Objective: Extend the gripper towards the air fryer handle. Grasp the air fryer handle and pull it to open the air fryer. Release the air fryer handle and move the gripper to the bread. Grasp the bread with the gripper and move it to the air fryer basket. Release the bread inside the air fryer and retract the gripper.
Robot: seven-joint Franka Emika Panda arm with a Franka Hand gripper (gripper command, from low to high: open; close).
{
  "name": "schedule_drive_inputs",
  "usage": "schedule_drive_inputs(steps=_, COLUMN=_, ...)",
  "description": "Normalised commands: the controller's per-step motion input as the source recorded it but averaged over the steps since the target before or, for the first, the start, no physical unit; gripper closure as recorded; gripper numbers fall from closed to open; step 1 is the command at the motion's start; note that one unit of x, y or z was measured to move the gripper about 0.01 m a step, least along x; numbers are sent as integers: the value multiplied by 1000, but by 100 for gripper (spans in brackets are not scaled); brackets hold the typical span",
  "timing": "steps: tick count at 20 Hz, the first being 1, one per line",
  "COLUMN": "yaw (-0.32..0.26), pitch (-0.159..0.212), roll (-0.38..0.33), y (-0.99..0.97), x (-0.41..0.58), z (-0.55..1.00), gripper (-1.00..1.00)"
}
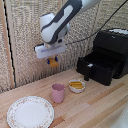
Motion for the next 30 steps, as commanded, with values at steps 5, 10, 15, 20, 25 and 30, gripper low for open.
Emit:
schedule_drive_inputs(steps=5, yaw=-284, pitch=58, roll=27, y=-347, x=0, z=646, gripper=100)
schedule_drive_inputs(steps=10, yaw=-290, pitch=-32, roll=0, y=-372, x=0, z=419, gripper=100)
schedule_drive_inputs(steps=15, yaw=-254, pitch=-38, roll=0, y=-471, x=3, z=444, gripper=100)
schedule_drive_inputs(steps=20, yaw=-170, pitch=-109, roll=0, y=-699, x=27, z=341, gripper=100)
schedule_drive_inputs(steps=25, yaw=-156, pitch=-128, roll=0, y=-742, x=11, z=248, gripper=100)
schedule_drive_inputs(steps=30, yaw=-171, pitch=-122, roll=0, y=-727, x=0, z=32, gripper=100)
